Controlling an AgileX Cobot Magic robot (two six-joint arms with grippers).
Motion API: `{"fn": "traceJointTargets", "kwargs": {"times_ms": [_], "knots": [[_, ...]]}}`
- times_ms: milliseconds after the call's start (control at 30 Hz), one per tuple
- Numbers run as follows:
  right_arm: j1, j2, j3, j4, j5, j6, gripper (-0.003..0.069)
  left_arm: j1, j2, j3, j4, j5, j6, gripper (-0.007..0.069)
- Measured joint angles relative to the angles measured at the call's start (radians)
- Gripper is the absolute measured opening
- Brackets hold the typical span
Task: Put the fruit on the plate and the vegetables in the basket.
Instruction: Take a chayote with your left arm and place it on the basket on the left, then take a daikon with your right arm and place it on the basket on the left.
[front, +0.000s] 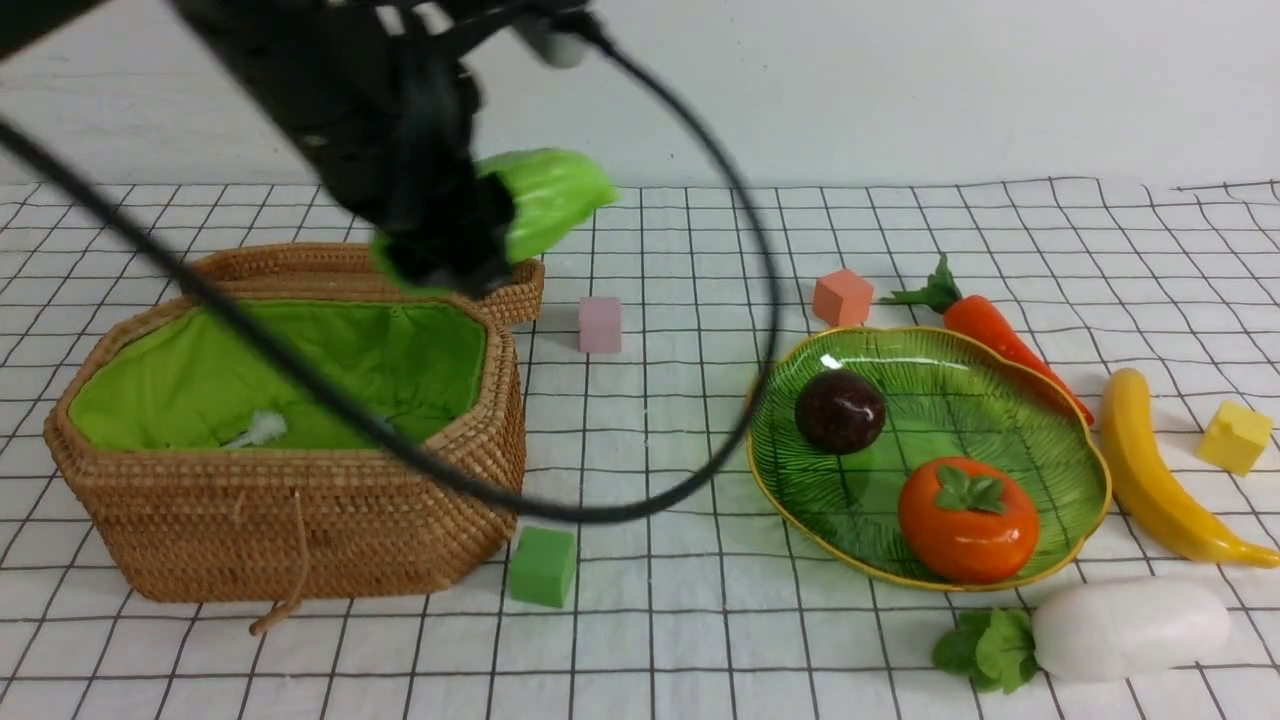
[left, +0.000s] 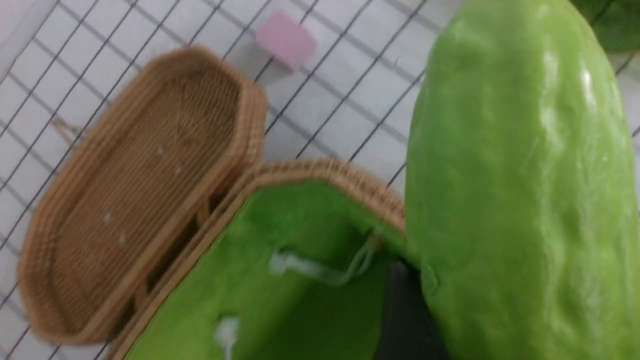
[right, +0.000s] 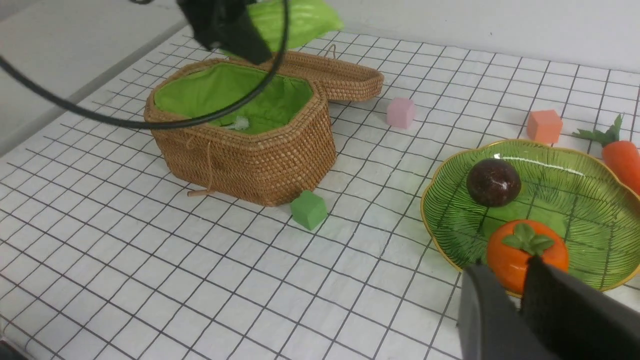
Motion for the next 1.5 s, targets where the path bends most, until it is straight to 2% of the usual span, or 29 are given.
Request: {"fn": "traceJointTargets", "kwargs": {"times_ms": [33,67,100,233,333,467,567,667,700,767,833,867,900,933,967,1000,1033,1100,1133,1167,1267,1367,1500], "knots": [[0.0,0.0,0.0,0.0,0.001,-0.003,0.0141,0.055,-0.031,0.055,-0.002,-0.013,0.085,0.0416],[0.0,0.0,0.0,0.0,0.001,-0.004,0.0141,0.073,-0.034,0.072,-0.003,-0.015,0.1,0.0416],[0.0,0.0,0.0,0.0,0.001,-0.015,0.0141,0.136,-0.043,0.122,-0.006,-0.04,0.215,0.0416],[0.0,0.0,0.0,0.001,0.001,-0.041,0.0141,0.252,-0.009,0.208,-0.025,-0.109,0.429,0.0416],[0.0,0.0,0.0,0.007,0.003,-0.049,0.0141,0.28,0.038,0.228,-0.038,-0.15,0.482,0.0416],[0.0,0.0,0.0,0.009,0.009,-0.049,0.0144,0.28,0.049,0.228,-0.033,-0.166,0.45,0.042],[0.0,0.0,0.0,0.008,0.009,-0.049,0.0144,0.28,0.041,0.228,-0.029,-0.167,0.395,0.0498],[0.0,0.006,0.0,0.012,0.008,-0.049,0.0144,0.281,0.01,0.228,-0.052,-0.171,0.301,0.0624],[0.0,0.008,0.0,0.014,0.008,-0.049,0.0144,0.281,0.006,0.228,-0.06,-0.171,0.294,0.0629],[0.0,0.037,0.0,0.036,0.011,-0.049,0.0144,0.282,-0.054,0.229,-0.167,-0.198,0.188,0.0652],[0.0,0.075,0.0,0.058,0.016,-0.049,0.0144,0.282,-0.118,0.229,-0.266,-0.208,0.089,0.0612],[0.0,0.1,0.0,0.07,0.015,-0.049,0.0144,0.278,-0.153,0.229,-0.313,-0.203,0.033,0.0563],[0.0,0.127,0.0,0.08,0.015,-0.049,0.0144,0.269,-0.187,0.229,-0.344,-0.188,-0.021,0.0494],[0.0,0.161,0.0,0.089,0.015,-0.049,0.0144,0.247,-0.228,0.229,-0.356,-0.163,-0.087,0.037],[0.0,0.172,0.0,0.091,0.015,-0.049,0.0144,0.247,-0.235,0.23,-0.356,-0.157,-0.087,0.037],[0.0,0.211,0.0,0.095,0.015,-0.049,0.0139,0.203,-0.283,0.238,-0.352,-0.129,-0.142,0.0197],[0.0,0.233,0.0,0.095,0.015,-0.049,0.0135,0.169,-0.32,0.252,-0.346,-0.113,-0.165,0.0099],[0.0,0.283,0.0,0.094,0.012,-0.049,0.012,0.106,-0.382,0.292,-0.336,-0.092,-0.198,0.0009],[0.0,0.32,0.0,0.094,0.009,-0.049,0.0108,0.049,-0.44,0.344,-0.335,-0.087,-0.228,-0.0013],[0.0,0.32,0.0,0.092,0.009,-0.049,0.0106,0.04,-0.448,0.353,-0.335,-0.087,-0.232,-0.0013],[0.0,0.417,0.0,0.045,-0.012,-0.065,0.0084,-0.102,-0.6,0.542,-0.332,-0.108,-0.291,-0.0013],[0.0,0.466,0.0,-0.018,-0.018,-0.073,0.0084,-0.173,-0.687,0.665,-0.332,-0.142,-0.313,-0.0013],[0.0,0.574,0.001,-0.214,-0.022,-0.074,0.0098,-0.238,-0.843,0.825,-0.33,-0.232,-0.347,-0.0013]]}}
